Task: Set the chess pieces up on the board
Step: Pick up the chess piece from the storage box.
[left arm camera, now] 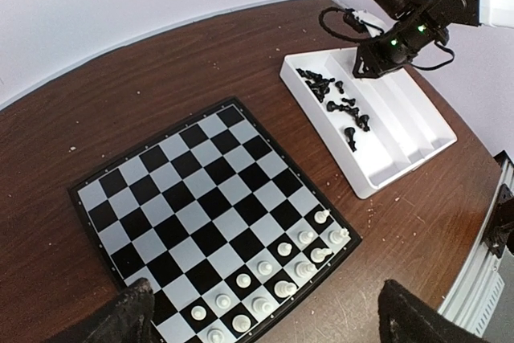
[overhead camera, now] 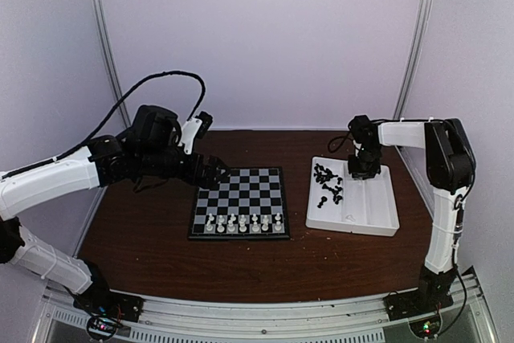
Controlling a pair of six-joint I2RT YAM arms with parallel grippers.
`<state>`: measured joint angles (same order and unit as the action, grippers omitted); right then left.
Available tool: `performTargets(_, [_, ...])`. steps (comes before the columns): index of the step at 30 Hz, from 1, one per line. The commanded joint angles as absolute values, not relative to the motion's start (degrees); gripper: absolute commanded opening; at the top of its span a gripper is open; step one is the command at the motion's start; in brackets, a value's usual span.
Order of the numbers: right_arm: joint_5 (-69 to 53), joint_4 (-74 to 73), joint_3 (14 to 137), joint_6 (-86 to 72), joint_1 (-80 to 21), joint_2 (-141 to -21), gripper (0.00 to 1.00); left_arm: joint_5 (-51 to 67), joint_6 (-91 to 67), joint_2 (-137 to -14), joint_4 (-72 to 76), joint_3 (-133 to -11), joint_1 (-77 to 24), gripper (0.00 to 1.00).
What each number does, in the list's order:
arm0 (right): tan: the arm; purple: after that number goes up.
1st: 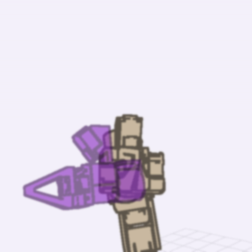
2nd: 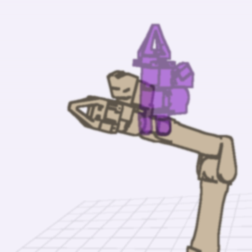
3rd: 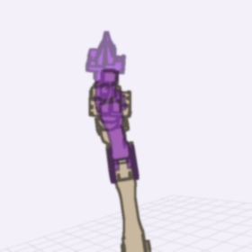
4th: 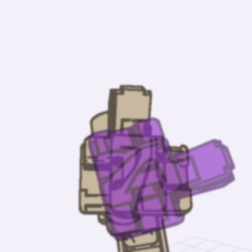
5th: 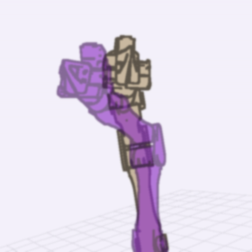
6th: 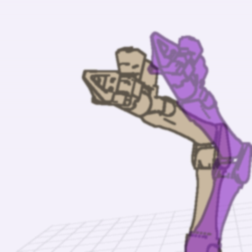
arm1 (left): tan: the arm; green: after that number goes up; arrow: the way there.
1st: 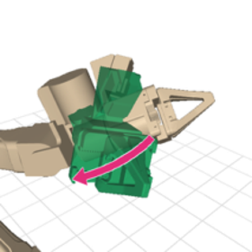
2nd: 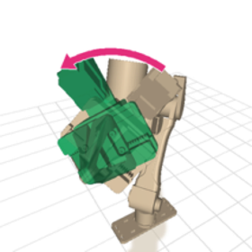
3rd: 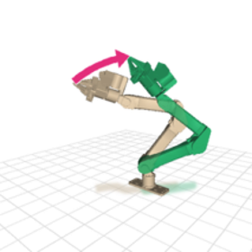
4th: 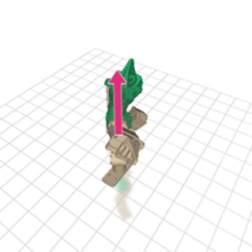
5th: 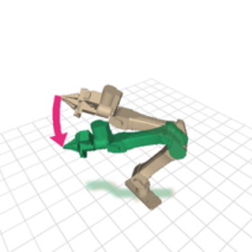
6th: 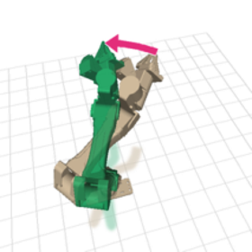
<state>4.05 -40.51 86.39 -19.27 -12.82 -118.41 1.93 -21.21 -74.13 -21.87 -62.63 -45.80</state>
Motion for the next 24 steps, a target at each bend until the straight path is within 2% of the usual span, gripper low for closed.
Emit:
performTargets(1, [5.3,-41.4,88.5,-19.3,-12.6,-120.1,0.31,1.5,-20.1,-72.5,-19.1,-62.2,-45.5,0.98])
performTargets(10, [3.4,-41.7,90.1,-20.2,-12.5,-121.7,0.28,1.6,-19.9,-72.8,-19.3,-62.3,-45.5,0.98])
performTargets(17, [2.6,-42.2,90.6,-20.6,-12.4,-121.7,0.21,1.2,-19.9,-72.5,-19.7,-62.2,-45.5,0.98])
performTargets(24, [3.0,-42.6,90.0,-20.7,-12.3,-120.0,0.23,1.1,-20.0,-72.4,-19.5,-62.1,-45.5,0.98])
